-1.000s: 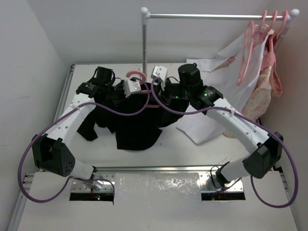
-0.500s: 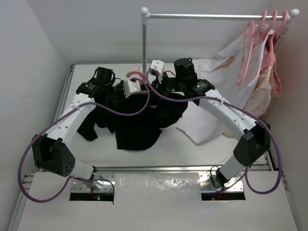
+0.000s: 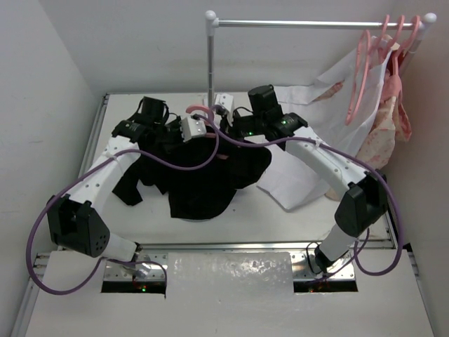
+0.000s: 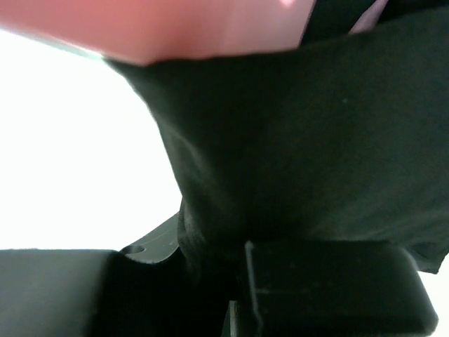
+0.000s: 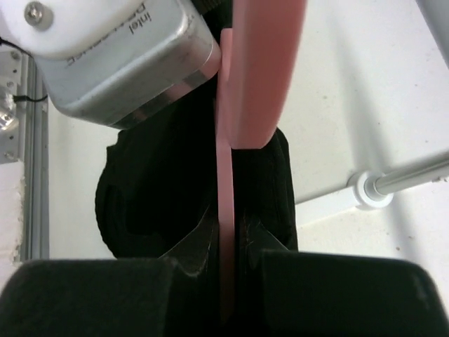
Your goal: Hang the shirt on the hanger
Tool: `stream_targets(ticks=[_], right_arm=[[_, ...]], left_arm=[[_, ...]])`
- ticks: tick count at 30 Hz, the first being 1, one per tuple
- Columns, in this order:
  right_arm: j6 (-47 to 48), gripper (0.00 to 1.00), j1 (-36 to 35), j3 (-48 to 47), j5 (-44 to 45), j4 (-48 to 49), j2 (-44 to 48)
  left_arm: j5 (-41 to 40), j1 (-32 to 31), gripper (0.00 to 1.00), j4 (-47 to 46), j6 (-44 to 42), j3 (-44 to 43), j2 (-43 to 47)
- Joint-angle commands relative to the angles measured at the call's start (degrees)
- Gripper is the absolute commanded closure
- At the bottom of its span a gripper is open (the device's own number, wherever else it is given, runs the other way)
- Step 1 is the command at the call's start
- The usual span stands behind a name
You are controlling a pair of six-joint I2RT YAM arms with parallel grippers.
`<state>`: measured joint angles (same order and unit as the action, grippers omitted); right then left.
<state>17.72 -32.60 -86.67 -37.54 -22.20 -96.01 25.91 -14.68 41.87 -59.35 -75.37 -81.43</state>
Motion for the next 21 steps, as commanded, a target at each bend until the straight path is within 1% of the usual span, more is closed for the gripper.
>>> stream_targets(ticks=[1, 4, 5, 7, 9, 10, 11, 12, 14, 15, 17, 21], right_arm=[[1.9, 1.0, 2.3, 5.7, 3.5, 3.3, 6.6], [2.0, 1.0, 4.3, 7.7, 3.7, 3.4, 10.1], [2.1, 1.0, 4.6, 7.7, 3.8, 3.0, 10.7], [2.6, 1.0, 5.1, 8.3, 3.8, 2.0, 11.6], [3.0, 1.0, 5.0, 8.5, 3.7, 1.8, 12.3], [3.1, 1.0, 5.0, 8.7, 3.6, 1.6, 12.5], [3.4, 1.0, 5.0, 8.8, 3.4, 1.5, 12.5], [3.5, 1.0, 5.0, 8.8, 3.4, 1.1, 12.9], [3.4, 1.0, 5.0, 8.8, 3.3, 1.0, 13.1], [3.0, 1.0, 5.0, 9.0, 3.3, 1.4, 13.5], [1.9, 1.0, 5.0, 9.3, 2.9, 2.6, 13.7], [0.9, 1.0, 5.0, 9.5, 2.6, 3.9, 13.9]], left_arm=[[-2.3, -0.4, 0.99, -1.1, -3.2, 0.1, 1.4], [-2.7, 0.6, 0.89, -1.4, -3.4, 1.4, 2.5], [-1.9, 1.0, 0.89, -2.0, -3.6, 2.3, 2.9], [-0.6, 2.7, 0.85, -5.0, -2.5, 3.4, 4.2], [1.9, 4.7, 0.79, -7.8, -1.6, 3.7, 5.0], [1.6, 5.0, 0.73, -8.2, -1.3, 3.9, 5.1], [1.3, 5.0, 0.7, -8.9, -1.4, 3.9, 4.9], [0.7, 5.0, 0.65, -9.1, -1.8, 4.1, 4.8], [-1.7, 4.8, 0.59, -9.9, -2.4, 4.7, 4.4], [-4.3, 4.6, 0.57, -10.3, -3.0, 5.1, 4.3], [-6.8, 3.7, 0.57, -11.2, -4.1, 5.7, 4.3], [-8.5, 3.5, 0.56, -12.7, -5.2, 6.5, 4.2]])
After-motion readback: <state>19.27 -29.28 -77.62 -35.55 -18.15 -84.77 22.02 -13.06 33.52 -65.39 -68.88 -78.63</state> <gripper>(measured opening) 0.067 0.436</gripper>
